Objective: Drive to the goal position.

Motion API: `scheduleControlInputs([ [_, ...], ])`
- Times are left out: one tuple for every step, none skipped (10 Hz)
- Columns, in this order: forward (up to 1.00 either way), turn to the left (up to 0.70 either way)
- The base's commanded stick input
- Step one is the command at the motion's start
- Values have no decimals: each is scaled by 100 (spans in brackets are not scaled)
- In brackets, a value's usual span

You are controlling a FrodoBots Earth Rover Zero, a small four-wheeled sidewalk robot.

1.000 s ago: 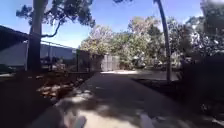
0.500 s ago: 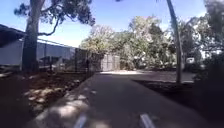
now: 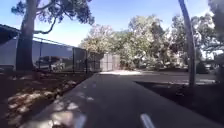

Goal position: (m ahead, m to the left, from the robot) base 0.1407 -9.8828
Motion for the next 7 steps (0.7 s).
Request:
scheduleControlInputs([
  [100, 0],
  [100, 0],
  [100, 0],
  [100, 0],
  [100, 0],
  [100, 0],
  [50, 0],
])
